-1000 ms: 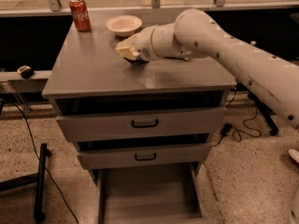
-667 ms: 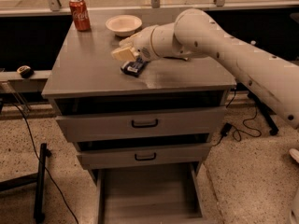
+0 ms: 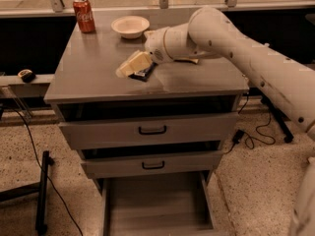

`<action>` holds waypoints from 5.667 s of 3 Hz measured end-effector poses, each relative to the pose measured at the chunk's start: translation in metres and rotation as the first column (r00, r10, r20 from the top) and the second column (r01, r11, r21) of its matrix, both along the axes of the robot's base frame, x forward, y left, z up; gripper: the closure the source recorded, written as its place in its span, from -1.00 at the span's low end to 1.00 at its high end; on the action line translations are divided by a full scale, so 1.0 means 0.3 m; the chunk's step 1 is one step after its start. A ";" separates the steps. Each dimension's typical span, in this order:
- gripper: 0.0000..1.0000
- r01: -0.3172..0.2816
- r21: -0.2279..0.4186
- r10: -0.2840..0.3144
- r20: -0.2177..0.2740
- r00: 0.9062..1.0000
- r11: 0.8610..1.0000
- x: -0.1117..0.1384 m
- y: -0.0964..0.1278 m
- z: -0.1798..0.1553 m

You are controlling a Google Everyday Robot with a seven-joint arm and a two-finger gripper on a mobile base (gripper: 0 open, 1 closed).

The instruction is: Place rxbar blueberry into bottom drawer

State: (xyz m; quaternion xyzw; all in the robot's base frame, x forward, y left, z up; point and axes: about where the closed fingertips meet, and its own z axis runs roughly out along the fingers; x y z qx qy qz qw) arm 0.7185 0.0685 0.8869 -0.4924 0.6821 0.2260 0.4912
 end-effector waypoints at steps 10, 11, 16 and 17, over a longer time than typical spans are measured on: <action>1.00 -0.215 -0.136 0.215 -0.013 0.977 0.967 -0.618 -0.533 -0.221; 1.00 -0.191 -0.224 0.190 -0.024 0.981 0.956 -0.594 -0.491 -0.255; 1.00 -0.439 -0.132 0.381 -0.322 0.867 0.889 -0.850 -0.132 -1.272; 1.00 -0.328 -0.153 0.292 -0.222 0.931 0.932 -0.803 -0.194 -1.310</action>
Offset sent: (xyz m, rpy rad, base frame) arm 0.0177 -0.0474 -0.0729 -0.0613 0.2251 0.2020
